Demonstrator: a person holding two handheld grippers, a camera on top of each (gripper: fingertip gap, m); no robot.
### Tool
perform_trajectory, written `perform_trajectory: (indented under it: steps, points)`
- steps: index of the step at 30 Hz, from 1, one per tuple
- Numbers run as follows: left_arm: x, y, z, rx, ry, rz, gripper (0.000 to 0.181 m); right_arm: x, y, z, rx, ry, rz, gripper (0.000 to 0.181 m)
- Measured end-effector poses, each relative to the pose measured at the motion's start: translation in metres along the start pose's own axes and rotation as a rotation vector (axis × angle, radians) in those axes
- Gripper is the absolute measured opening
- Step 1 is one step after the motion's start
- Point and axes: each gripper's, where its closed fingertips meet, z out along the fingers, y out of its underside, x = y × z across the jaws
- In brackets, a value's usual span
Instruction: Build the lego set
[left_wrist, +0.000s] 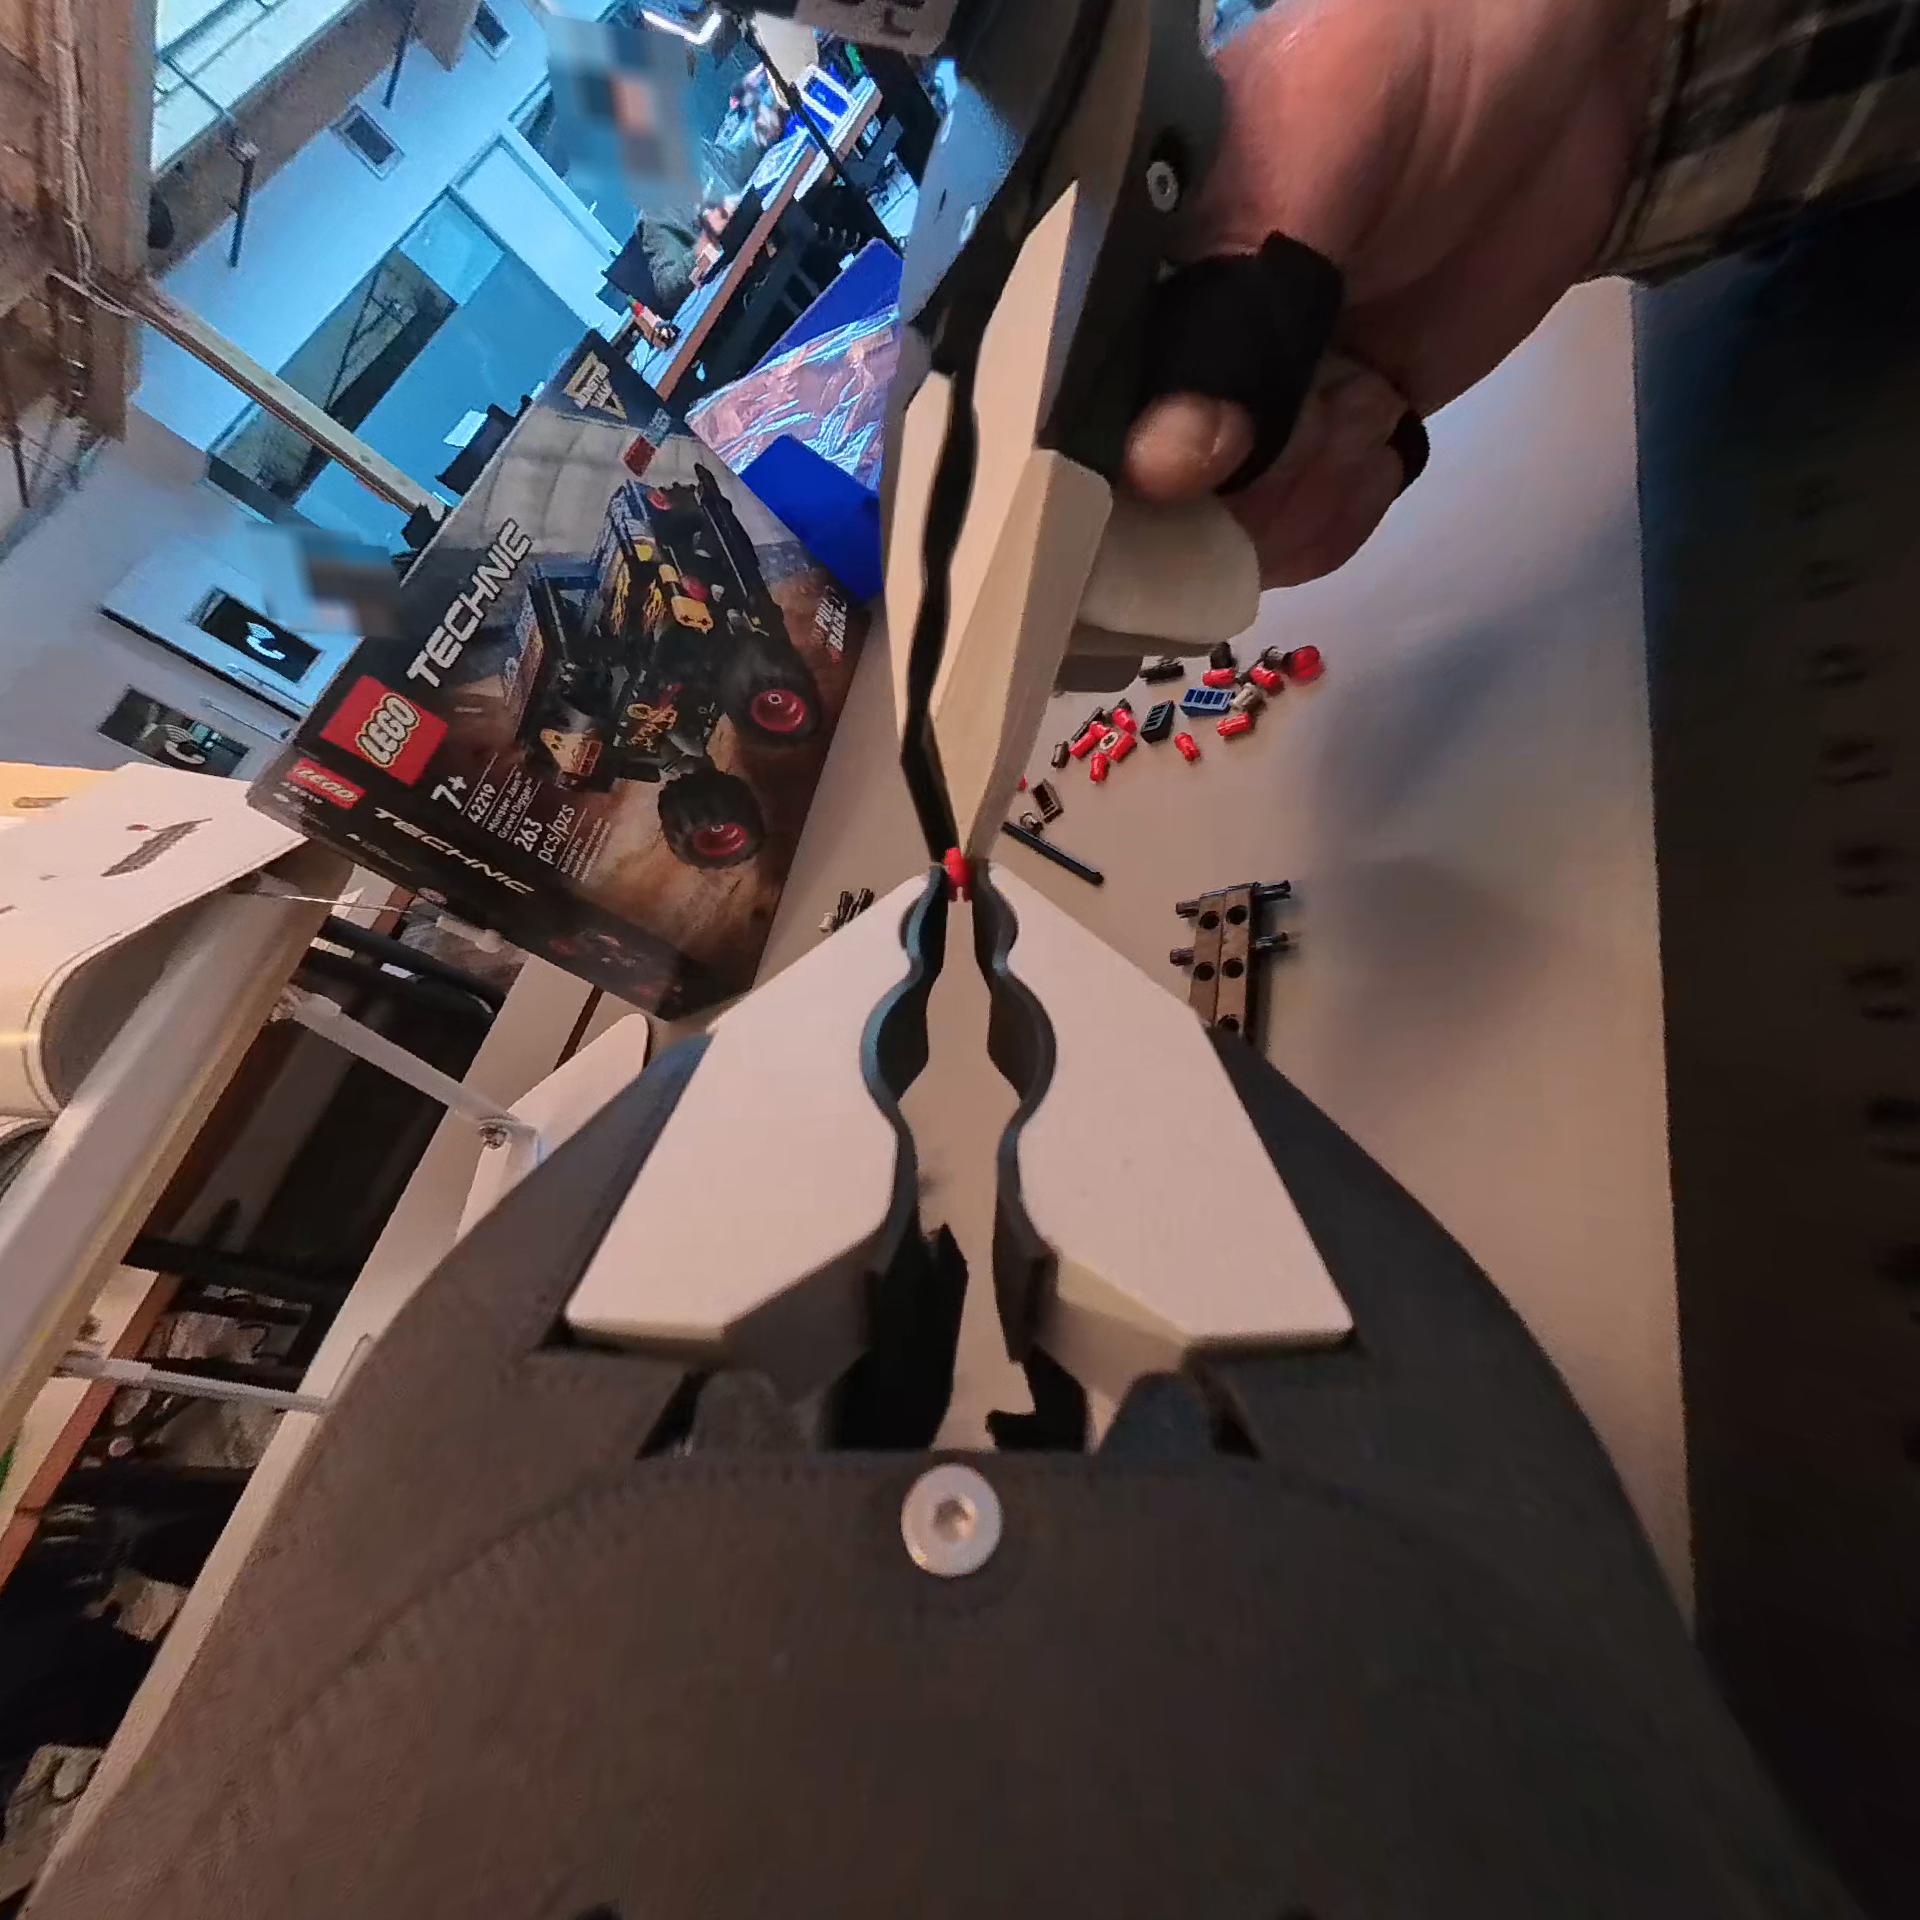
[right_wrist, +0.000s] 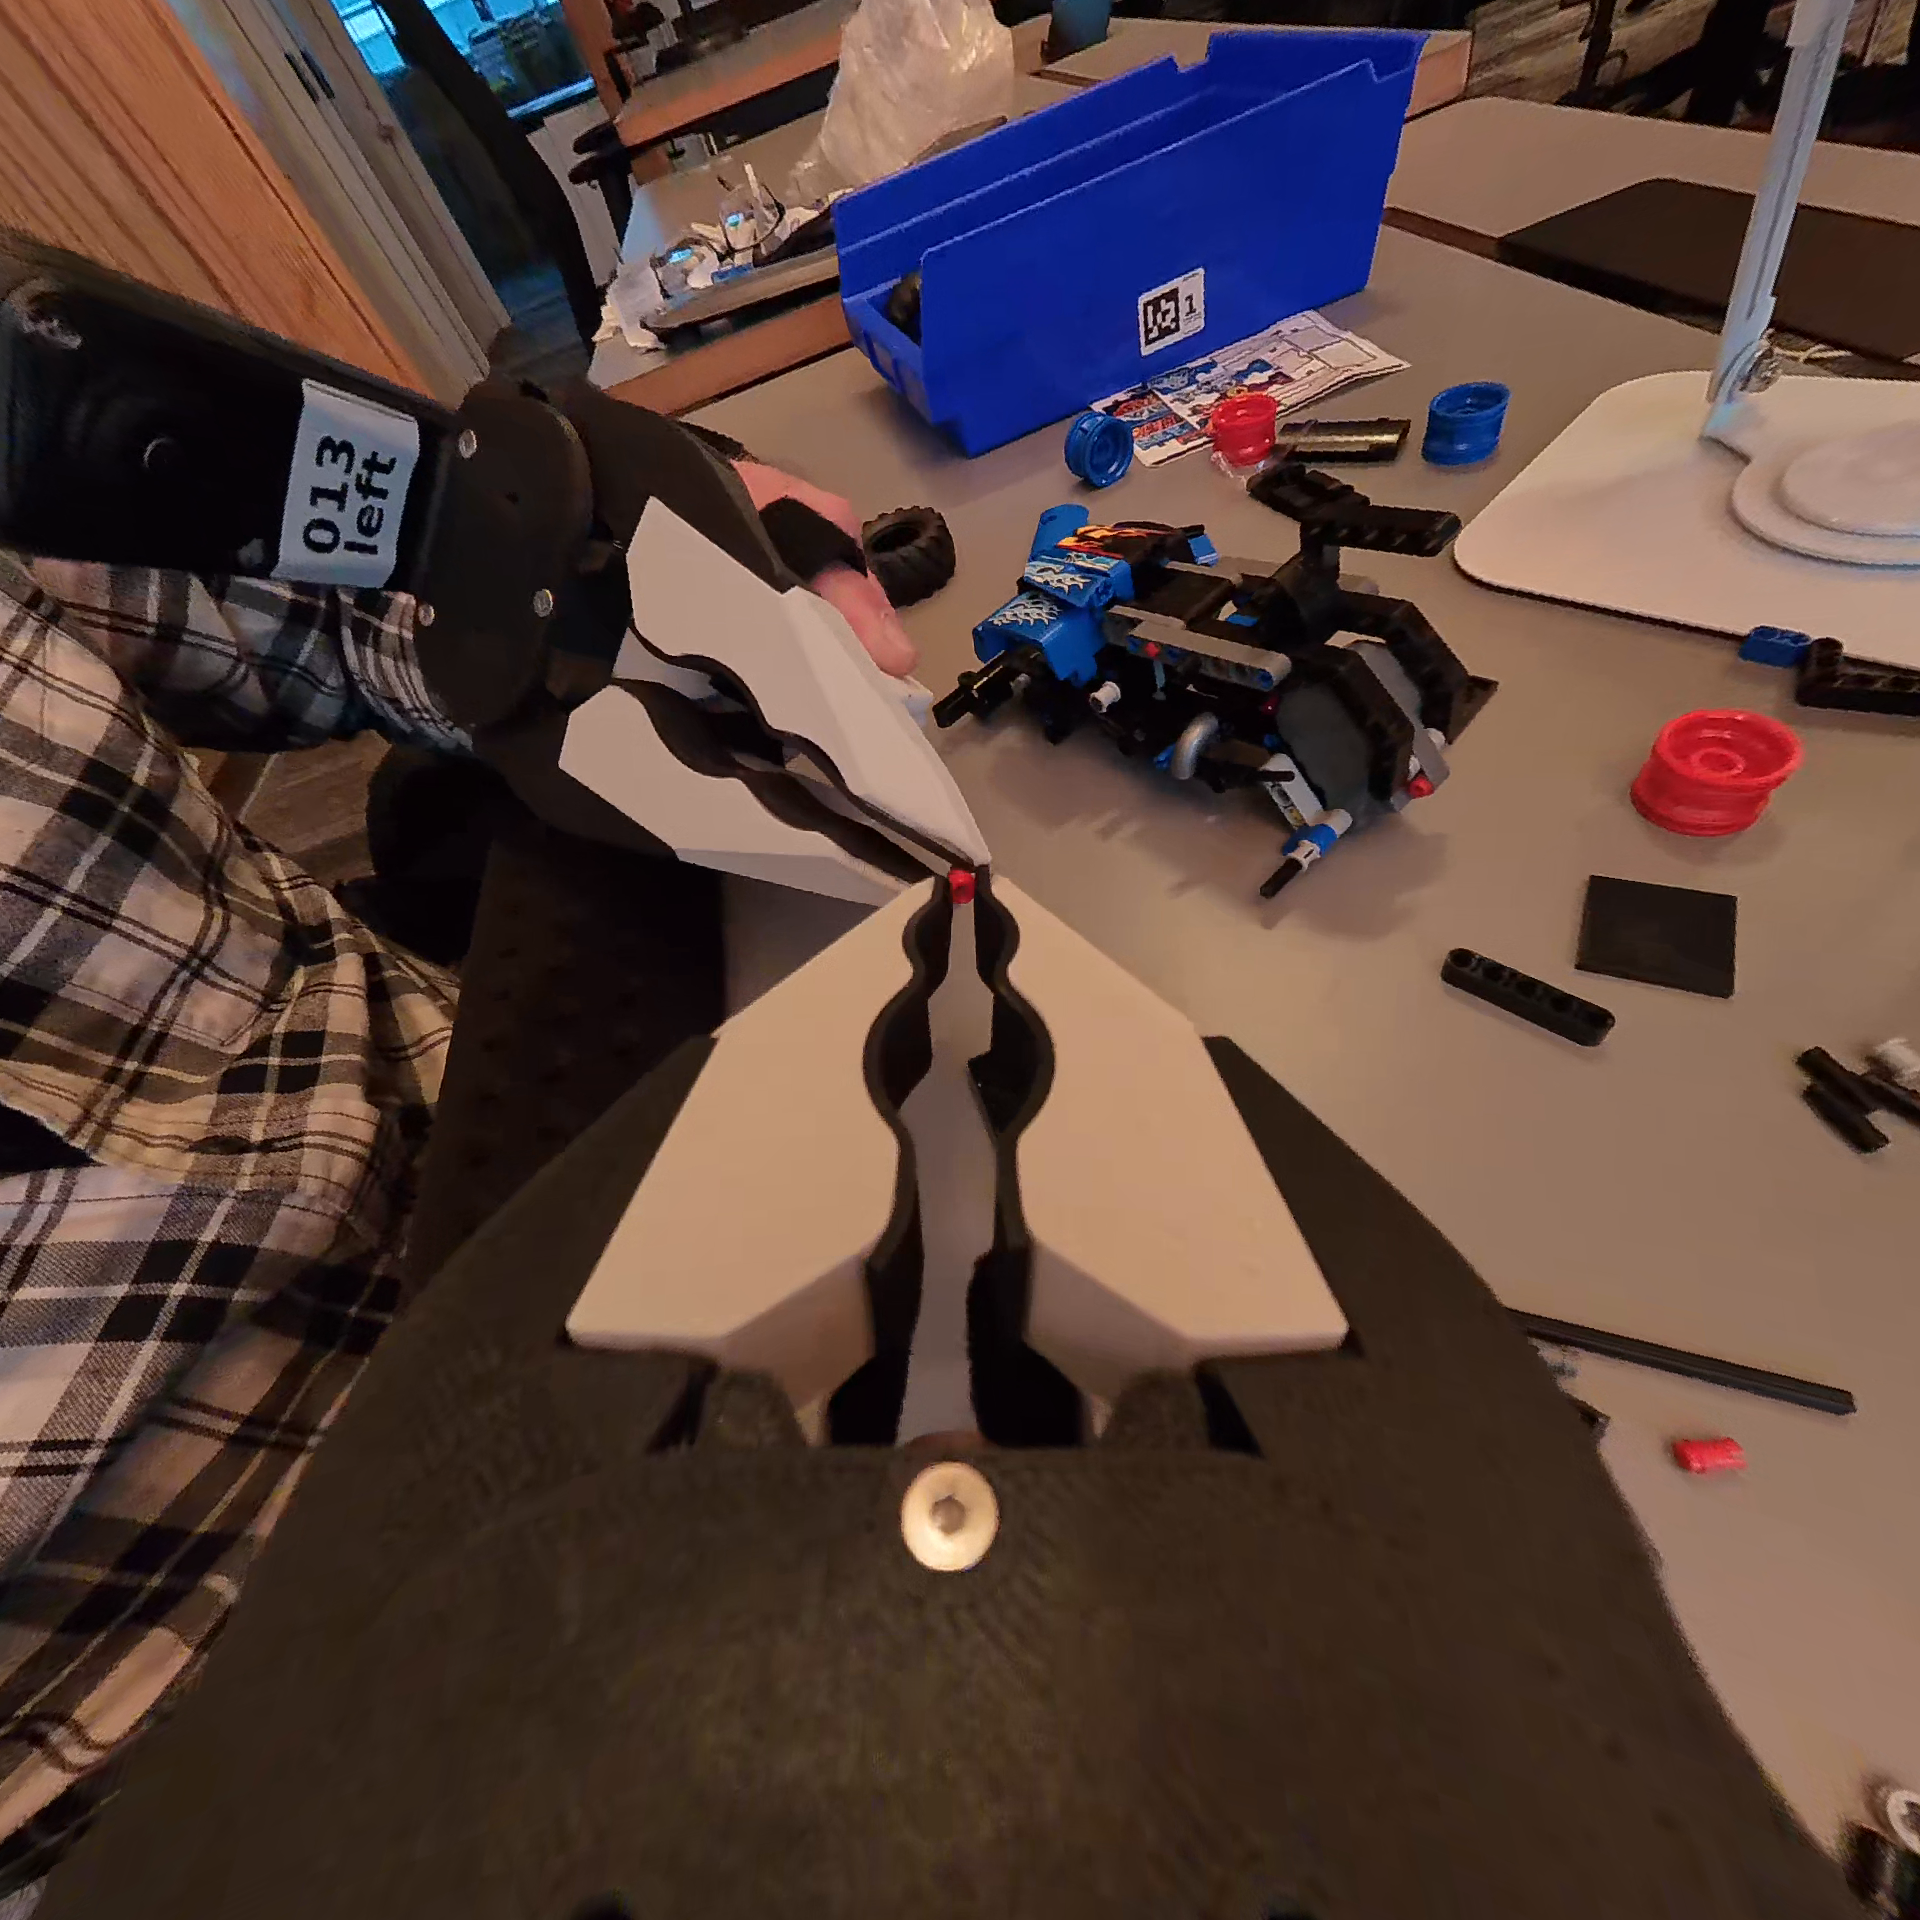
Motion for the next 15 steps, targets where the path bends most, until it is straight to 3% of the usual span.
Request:
perform_trajectory:
  steps: [4,8,10,15]
  points:
    - [0.005,0.003,0.004,0.003,0.057,-0.073,0.015,0.006,0.007,-0.006,-0.053,0.055,-0.050,0.002]
    - [0.036,0.029,0.016,-0.115,0.285,-0.225,0.033,0.021,0.041,-0.013,-0.281,0.159,-0.190,0.002]
    - [0.053,0.043,0.019,-0.183,0.384,-0.267,0.032,0.021,0.056,-0.014,-0.387,0.162,-0.251,0.002]
    - [0.068,0.059,0.021,-0.253,0.465,-0.305,0.014,0.025,0.082,-0.012,-0.607,0.165,-0.389,0.002]
